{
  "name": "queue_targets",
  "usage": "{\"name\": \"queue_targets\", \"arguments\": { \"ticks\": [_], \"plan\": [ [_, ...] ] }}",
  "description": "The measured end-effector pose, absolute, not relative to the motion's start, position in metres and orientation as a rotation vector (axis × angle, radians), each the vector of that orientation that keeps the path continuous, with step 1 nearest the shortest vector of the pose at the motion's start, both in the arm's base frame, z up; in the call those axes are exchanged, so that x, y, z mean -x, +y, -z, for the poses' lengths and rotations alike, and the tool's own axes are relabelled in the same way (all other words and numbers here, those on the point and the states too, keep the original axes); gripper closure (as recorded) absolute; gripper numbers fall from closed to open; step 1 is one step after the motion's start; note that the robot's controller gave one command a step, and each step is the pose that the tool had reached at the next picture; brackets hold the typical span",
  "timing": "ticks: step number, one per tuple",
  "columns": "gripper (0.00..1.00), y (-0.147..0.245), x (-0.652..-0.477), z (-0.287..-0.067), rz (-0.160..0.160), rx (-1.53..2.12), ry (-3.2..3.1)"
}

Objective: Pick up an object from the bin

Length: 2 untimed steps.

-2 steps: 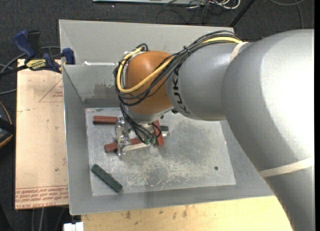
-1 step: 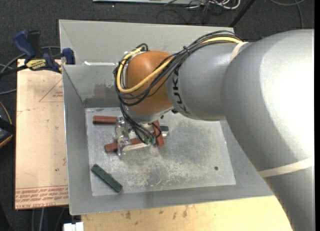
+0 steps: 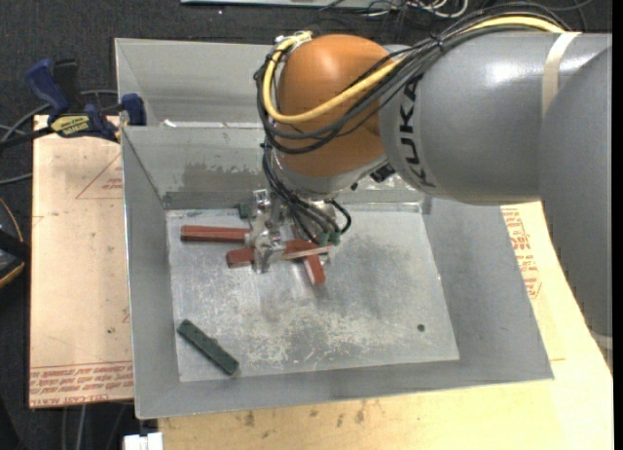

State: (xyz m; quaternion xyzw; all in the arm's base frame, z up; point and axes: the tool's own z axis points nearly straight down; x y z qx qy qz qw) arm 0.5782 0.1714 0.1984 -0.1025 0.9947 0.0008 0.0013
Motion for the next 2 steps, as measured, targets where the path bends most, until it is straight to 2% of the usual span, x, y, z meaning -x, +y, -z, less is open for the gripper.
{"name": "queue_targets", "arguments": {
  "ticks": [1, 2],
  "plan": [
    [1.00, 0.171, -0.578, -0.198, -0.003, 0.322, 3.123],
    [1.00, 0.140, -0.570, -0.355, -0.002, 0.830, 3.028]
  ]
}}
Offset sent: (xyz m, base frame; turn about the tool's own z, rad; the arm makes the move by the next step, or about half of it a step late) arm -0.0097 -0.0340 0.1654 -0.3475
